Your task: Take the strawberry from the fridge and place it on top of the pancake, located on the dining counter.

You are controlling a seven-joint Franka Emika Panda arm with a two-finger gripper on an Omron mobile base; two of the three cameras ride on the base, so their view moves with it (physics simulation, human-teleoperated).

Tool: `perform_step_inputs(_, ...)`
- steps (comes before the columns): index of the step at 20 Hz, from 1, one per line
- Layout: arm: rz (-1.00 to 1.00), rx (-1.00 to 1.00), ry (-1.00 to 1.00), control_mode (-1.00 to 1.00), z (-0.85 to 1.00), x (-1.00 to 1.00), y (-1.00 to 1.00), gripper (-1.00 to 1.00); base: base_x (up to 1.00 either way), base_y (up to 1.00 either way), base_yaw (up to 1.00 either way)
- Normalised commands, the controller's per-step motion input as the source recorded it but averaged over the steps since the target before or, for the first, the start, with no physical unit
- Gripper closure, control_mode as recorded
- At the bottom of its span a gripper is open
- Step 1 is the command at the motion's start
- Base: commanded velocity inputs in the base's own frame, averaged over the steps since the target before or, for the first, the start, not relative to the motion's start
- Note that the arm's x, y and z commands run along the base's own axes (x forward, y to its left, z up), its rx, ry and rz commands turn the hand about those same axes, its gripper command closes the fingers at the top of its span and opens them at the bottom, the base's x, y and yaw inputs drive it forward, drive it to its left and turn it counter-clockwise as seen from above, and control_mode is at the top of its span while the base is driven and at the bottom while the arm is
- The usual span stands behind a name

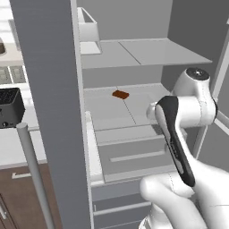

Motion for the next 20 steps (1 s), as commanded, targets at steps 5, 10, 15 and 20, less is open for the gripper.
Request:
perform_step_inputs(5, 0.06, -0.06, 0.0, -1.0, 0.29, -0.97, 0.22, 1.0, 0.0, 0.0, 0.0)
perform_step_inputs(10, 0.12, -0.01, 0.0, -1.0, 0.06, -0.5, 0.01, 1.0, 0.0, 0.0, 0.0)
perform_step_inputs(15, 0.09, 0.0, -0.05, -1.0, 0.0, -0.42, 0.0, 1.0, 0.0, 0.0, 0.0)
perform_step_inputs(20, 0.0, 0.0, 0.0, -1.0, 0.0, -0.03, 0.0, 1.0, 0.0, 0.0, 0.0)
